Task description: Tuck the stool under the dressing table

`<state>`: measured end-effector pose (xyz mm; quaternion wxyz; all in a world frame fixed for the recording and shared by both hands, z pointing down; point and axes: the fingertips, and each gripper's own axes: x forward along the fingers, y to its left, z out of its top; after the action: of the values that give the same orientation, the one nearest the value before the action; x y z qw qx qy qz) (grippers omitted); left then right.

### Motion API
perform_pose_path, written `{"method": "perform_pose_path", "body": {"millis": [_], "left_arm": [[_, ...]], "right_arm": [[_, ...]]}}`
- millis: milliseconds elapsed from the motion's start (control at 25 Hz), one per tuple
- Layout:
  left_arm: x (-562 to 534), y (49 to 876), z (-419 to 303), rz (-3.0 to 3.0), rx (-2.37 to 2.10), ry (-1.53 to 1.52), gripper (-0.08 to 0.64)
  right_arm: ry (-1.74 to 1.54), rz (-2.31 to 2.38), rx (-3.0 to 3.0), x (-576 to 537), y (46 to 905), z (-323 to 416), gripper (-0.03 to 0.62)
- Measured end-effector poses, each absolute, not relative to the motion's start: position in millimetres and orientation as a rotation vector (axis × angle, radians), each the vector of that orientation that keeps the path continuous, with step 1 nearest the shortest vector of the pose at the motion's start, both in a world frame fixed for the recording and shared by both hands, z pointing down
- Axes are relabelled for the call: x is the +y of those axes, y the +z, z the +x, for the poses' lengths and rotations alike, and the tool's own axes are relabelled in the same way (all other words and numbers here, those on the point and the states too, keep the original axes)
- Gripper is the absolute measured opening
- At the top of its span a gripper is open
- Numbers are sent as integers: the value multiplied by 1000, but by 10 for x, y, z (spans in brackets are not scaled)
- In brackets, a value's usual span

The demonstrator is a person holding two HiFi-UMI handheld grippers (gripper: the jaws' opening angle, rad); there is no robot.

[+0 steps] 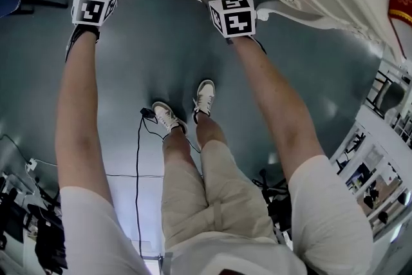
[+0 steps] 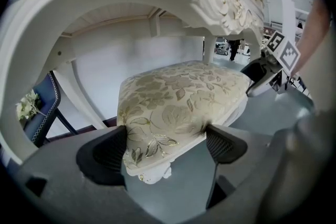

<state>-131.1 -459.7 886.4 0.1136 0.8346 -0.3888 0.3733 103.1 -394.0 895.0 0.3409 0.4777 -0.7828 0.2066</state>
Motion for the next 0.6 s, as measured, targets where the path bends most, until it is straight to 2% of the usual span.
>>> {"method": "perform_pose_path", "body": {"millis": [440, 600], "left_arm": [[-4310, 8600, -1349, 2420, -1213, 1178, 476], [-4080, 8337, -1426, 2389, -1330, 1045, 476]], "right_arm": [[606, 1295, -1944, -3810, 8712, 1193, 380], [593, 1298, -1948, -3619, 8444, 1135, 347]]}}
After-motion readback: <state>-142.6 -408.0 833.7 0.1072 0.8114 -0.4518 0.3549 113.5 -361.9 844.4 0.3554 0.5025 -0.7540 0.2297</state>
